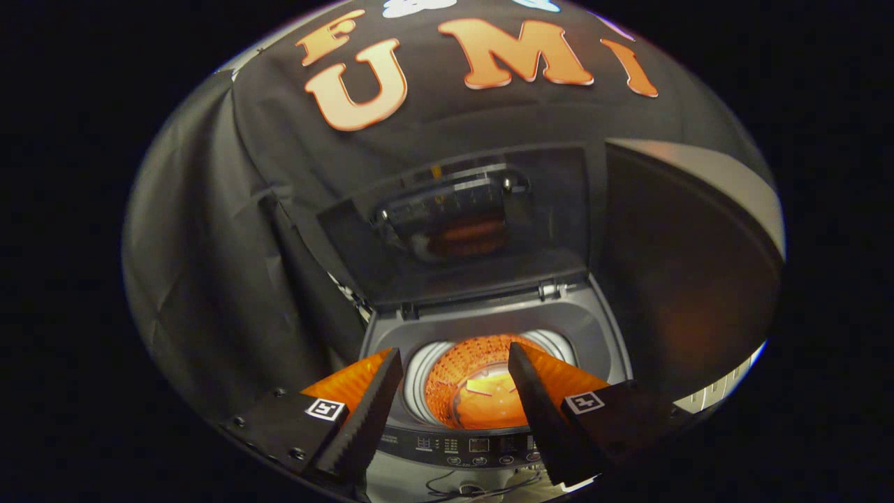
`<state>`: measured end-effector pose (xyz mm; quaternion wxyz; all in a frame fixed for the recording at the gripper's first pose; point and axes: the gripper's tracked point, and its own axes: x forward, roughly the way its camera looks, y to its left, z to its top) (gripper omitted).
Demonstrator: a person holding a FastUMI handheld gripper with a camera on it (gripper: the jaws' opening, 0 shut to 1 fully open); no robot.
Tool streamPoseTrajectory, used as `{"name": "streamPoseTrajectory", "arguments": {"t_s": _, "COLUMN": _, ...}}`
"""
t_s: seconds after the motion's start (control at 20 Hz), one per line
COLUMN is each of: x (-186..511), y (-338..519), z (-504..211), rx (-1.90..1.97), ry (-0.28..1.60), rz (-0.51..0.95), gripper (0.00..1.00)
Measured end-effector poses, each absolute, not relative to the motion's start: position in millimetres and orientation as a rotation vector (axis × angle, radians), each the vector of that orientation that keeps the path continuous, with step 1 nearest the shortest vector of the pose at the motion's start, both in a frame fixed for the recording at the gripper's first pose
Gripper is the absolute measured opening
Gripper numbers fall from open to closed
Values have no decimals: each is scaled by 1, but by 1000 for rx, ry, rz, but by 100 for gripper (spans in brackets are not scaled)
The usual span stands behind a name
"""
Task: Put the clothes into the washing machine and then close the washing machine lid.
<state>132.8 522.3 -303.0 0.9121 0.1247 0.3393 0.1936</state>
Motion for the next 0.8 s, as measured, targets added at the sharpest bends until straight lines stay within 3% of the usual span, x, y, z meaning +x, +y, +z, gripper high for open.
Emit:
{"name": "streamPoseTrajectory", "arguments": {"t_s": 0.4, "x": 122, "y": 476, "z": -188, "rx": 256, "ry": 451, "rz": 328, "gripper": 98}}
{"name": "streamPoseTrajectory", "arguments": {"t_s": 0.8, "x": 218, "y": 472, "z": -103, "rx": 251, "ry": 294, "rz": 328, "gripper": 98}}
